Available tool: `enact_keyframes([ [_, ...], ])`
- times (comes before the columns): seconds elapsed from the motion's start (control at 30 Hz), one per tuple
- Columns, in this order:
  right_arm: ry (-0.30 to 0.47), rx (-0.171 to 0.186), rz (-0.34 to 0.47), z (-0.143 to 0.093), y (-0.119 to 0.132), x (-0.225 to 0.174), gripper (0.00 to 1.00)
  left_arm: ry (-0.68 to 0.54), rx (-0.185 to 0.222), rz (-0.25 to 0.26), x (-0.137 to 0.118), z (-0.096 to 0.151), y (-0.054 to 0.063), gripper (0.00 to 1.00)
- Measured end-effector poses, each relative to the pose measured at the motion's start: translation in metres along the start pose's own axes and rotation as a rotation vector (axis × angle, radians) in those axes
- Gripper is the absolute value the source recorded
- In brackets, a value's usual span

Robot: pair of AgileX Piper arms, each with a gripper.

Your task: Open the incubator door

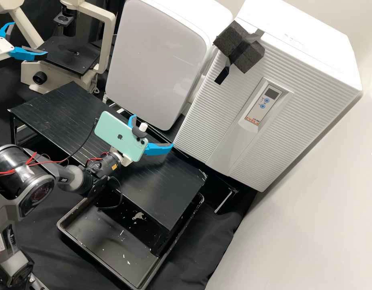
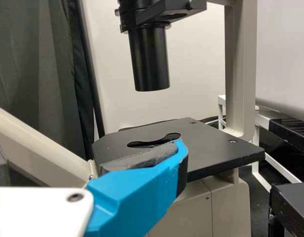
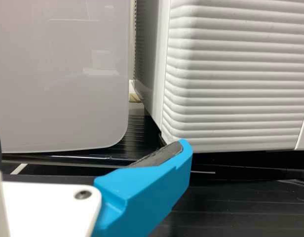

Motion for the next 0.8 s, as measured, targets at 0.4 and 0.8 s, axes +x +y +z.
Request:
enact_keyframes([
  [0.4, 0.001, 0.000, 0.001, 0.000, 0.000, 0.000, 1.00, 0.000, 0.000, 0.000, 0.000, 0.000, 0.000, 1.00],
  [0.8, 0.124, 0.047, 0.326, -0.038, 0.097, -0.007, 1.00, 0.000, 0.000, 0.000, 0.000, 0.000, 0.000, 1.00],
])
